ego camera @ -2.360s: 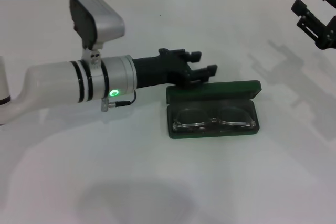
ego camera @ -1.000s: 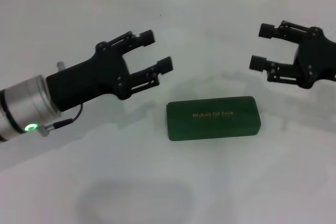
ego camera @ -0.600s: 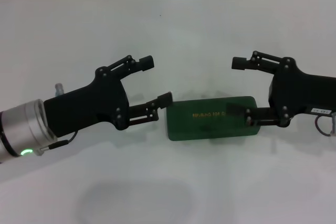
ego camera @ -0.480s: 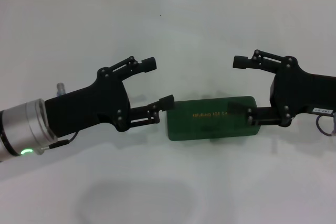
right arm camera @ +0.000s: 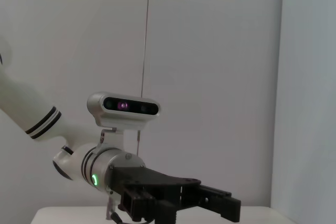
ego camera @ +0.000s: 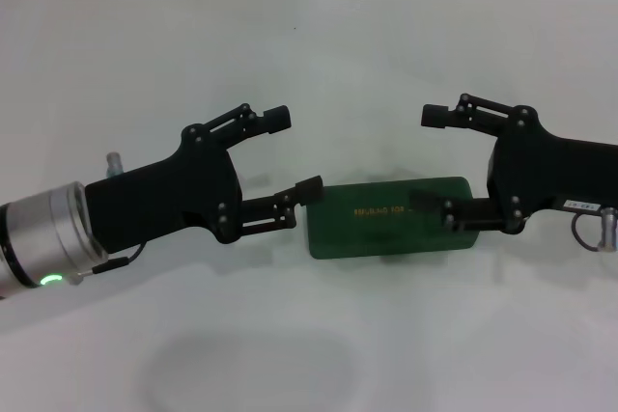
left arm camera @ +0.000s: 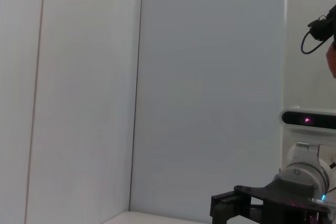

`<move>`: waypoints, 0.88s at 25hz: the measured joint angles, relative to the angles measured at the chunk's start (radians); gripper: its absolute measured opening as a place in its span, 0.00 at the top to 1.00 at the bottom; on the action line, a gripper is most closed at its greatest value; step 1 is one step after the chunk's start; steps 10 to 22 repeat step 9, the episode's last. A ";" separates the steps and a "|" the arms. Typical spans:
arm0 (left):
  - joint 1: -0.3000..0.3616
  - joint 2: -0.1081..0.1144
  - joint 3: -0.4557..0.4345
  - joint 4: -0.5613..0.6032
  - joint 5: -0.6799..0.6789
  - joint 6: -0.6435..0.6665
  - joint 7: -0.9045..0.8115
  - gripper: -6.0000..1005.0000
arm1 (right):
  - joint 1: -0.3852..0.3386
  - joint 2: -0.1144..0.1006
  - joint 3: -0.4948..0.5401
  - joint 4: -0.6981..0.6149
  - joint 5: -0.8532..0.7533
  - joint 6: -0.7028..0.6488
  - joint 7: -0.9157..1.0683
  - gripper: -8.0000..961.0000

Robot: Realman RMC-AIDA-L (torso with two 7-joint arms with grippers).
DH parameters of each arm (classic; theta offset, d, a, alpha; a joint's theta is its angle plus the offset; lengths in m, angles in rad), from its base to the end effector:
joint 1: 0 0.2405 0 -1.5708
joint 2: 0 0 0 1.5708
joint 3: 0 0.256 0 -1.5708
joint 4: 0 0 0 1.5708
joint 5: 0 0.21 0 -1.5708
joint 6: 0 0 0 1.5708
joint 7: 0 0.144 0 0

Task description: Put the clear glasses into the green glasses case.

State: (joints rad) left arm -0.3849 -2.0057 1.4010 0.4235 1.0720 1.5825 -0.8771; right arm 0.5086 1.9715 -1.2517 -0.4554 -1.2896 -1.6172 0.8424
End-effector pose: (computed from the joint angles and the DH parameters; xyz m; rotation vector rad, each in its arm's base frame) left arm -0.2492 0.2818 -0.0257 -2.5859 -0.2482 -1.1590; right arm 0.2283 0.3131 -0.0084 -2.6918 -0.0527 1.0482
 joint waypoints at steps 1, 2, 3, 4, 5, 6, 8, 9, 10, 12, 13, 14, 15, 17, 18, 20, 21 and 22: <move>0.002 -0.001 0.000 0.000 0.000 0.000 0.004 0.12 | 0.000 0.002 -0.001 0.000 0.000 0.001 -0.002 0.08; 0.002 -0.001 0.000 0.000 0.000 -0.001 0.006 0.12 | 0.000 0.003 -0.002 0.000 0.000 0.002 -0.003 0.08; 0.003 -0.003 0.000 0.000 0.000 -0.001 0.010 0.12 | -0.001 0.005 -0.002 0.000 0.000 0.002 -0.009 0.08; 0.003 -0.003 -0.001 0.000 0.000 -0.001 0.013 0.12 | -0.003 0.008 -0.001 0.000 0.000 0.003 -0.015 0.08; 0.003 -0.004 -0.001 0.000 0.000 -0.001 0.017 0.12 | -0.006 0.011 0.001 -0.001 -0.001 0.003 -0.021 0.08; 0.003 -0.004 -0.001 0.000 0.000 -0.001 0.017 0.12 | -0.008 0.014 0.002 -0.001 -0.001 0.003 -0.026 0.08; 0.003 -0.009 -0.001 -0.003 0.000 -0.001 0.036 0.12 | -0.017 0.020 0.003 -0.002 0.000 0.004 -0.041 0.08; 0.003 -0.011 -0.001 -0.004 0.000 -0.001 0.040 0.12 | -0.020 0.023 0.003 -0.001 0.002 0.006 -0.047 0.08; 0.003 -0.011 -0.001 -0.004 0.000 -0.001 0.040 0.12 | -0.020 0.023 0.003 -0.001 0.002 0.006 -0.047 0.08; 0.003 -0.011 -0.001 -0.004 0.000 -0.001 0.040 0.12 | -0.020 0.023 0.003 -0.001 0.002 0.006 -0.047 0.08; 0.003 -0.011 -0.001 -0.004 0.000 -0.001 0.040 0.12 | -0.020 0.023 0.003 -0.001 0.002 0.006 -0.047 0.08; 0.003 -0.011 -0.001 -0.004 0.000 -0.001 0.040 0.12 | -0.020 0.023 0.003 -0.001 0.002 0.006 -0.047 0.08; 0.003 -0.011 -0.001 -0.004 0.000 -0.001 0.040 0.12 | -0.020 0.023 0.003 -0.001 0.002 0.006 -0.047 0.08; 0.003 -0.011 -0.001 -0.004 0.000 -0.001 0.040 0.12 | -0.020 0.023 0.003 -0.001 0.002 0.006 -0.047 0.08; 0.003 -0.011 -0.001 -0.004 0.000 -0.001 0.040 0.12 | -0.020 0.023 0.003 -0.001 0.002 0.006 -0.047 0.08; 0.003 -0.011 -0.001 -0.004 0.000 -0.001 0.040 0.12 | -0.020 0.023 0.003 -0.001 0.002 0.006 -0.047 0.08; 0.003 -0.011 -0.001 -0.004 0.000 -0.001 0.040 0.12 | -0.020 0.023 0.003 -0.001 0.002 0.006 -0.047 0.08; 0.003 -0.011 -0.001 -0.004 0.000 -0.001 0.040 0.12 | -0.020 0.023 0.003 -0.001 0.002 0.006 -0.047 0.08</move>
